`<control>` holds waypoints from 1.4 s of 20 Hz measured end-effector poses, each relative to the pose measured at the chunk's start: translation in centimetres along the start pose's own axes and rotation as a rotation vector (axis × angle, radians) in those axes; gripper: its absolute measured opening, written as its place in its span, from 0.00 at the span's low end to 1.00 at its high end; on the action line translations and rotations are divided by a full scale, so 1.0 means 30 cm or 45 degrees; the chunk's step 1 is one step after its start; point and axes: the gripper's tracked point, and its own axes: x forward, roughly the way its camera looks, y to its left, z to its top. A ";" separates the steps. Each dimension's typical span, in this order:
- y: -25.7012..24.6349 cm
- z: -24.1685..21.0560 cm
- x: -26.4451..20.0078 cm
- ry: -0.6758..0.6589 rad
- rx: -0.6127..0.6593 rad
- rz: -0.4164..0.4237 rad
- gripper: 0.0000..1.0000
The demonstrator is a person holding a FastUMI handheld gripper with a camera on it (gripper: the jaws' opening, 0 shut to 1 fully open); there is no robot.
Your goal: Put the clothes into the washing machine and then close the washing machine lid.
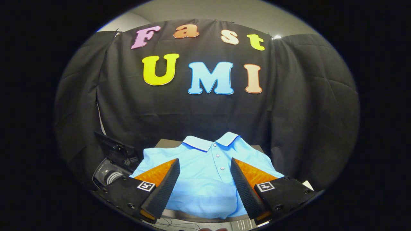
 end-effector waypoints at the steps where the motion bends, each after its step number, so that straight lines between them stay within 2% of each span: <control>1: -0.005 -0.008 0.023 0.017 -0.001 -0.001 0.98; 15: -0.087 -0.193 0.257 0.307 0.058 -0.017 0.98; 26: -0.064 -0.202 0.268 0.420 0.058 0.036 1.00; 28: -0.069 -0.205 0.263 0.423 0.051 0.033 0.96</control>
